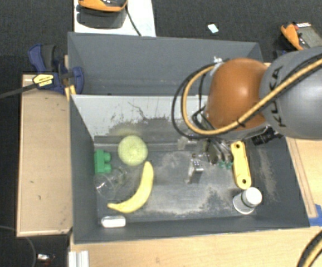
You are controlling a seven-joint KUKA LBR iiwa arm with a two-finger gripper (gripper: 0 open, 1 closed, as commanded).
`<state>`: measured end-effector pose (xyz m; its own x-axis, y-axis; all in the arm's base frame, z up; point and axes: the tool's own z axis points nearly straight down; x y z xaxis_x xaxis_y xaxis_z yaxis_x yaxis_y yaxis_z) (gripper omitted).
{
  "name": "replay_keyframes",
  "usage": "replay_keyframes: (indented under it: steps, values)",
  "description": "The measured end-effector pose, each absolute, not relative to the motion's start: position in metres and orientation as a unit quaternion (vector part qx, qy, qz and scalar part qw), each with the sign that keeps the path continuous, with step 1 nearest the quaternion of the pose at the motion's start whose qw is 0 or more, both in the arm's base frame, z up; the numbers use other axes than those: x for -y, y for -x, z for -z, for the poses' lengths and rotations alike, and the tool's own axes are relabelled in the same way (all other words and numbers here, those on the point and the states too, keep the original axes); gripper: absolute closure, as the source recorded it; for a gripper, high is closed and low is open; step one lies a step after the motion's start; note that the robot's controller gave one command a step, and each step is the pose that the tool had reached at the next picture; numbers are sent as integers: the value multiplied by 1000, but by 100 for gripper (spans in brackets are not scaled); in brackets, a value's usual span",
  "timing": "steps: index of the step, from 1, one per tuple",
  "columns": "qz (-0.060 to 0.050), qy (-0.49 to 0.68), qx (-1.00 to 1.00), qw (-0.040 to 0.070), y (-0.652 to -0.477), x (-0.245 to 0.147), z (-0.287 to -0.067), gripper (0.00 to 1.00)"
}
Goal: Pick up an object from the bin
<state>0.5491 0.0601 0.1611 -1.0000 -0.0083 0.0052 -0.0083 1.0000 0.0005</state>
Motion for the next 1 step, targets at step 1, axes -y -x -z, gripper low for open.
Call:
replay_keyframes:
  steps: [1]
  values:
    - [0,-3,1000,-2,-551,-60,-166,0]
